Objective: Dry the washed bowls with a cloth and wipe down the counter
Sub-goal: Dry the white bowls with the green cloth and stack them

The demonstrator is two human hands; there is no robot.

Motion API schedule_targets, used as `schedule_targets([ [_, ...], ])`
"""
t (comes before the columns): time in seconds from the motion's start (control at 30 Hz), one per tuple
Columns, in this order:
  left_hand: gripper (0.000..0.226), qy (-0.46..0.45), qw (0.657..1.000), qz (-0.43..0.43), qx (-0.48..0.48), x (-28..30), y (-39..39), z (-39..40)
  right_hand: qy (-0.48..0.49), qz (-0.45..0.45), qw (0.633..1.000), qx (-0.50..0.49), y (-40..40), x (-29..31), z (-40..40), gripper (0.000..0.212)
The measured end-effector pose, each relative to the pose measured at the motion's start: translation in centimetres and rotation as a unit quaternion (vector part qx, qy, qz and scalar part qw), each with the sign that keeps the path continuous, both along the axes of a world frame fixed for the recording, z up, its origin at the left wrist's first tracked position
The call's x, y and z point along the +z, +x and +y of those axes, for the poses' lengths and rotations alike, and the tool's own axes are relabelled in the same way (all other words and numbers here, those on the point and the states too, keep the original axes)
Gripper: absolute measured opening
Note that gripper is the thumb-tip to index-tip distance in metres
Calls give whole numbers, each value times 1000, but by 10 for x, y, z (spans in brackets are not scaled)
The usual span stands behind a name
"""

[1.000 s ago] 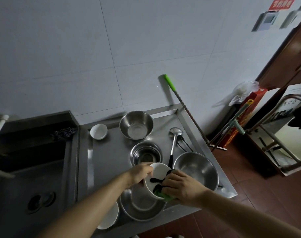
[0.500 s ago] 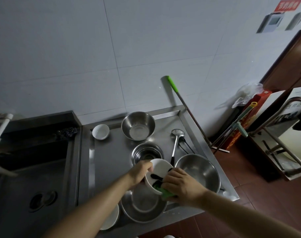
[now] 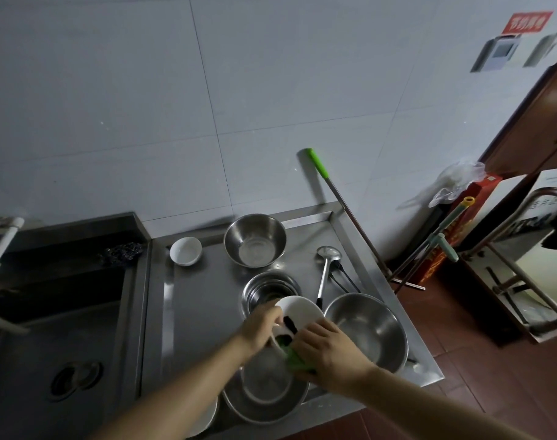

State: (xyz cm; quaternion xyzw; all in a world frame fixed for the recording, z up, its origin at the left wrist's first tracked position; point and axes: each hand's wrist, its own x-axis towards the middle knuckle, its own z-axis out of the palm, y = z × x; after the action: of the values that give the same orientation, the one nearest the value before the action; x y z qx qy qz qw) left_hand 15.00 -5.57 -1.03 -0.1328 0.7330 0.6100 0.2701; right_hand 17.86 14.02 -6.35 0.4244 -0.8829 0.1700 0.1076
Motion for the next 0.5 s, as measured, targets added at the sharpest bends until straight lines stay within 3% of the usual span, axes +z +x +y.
schedule_targets([
  [0.1,35,13,990,-74,-117,3,-8,-16,60,51,989,122,-9,7,24,25],
  [0.2,18,40,994,-96,-39,-3,-4,-9,99,53,990,83,-19,11,19,21],
  [0.27,30,92,993,-65,47,-15,1,2,67,15,998,5,-21,17,7,26],
  [0.33,44,70,995,-3,67,-20,12,13,33,-13,998,-57,-20,21,-5,35],
  [0.43,19,-20,994,78,77,-11,16,18,5,-29,996,-83,-11,16,-22,37],
  [0.5,11,7,994,89,64,-2,6,8,-12,-22,999,-48,-5,12,-19,35],
])
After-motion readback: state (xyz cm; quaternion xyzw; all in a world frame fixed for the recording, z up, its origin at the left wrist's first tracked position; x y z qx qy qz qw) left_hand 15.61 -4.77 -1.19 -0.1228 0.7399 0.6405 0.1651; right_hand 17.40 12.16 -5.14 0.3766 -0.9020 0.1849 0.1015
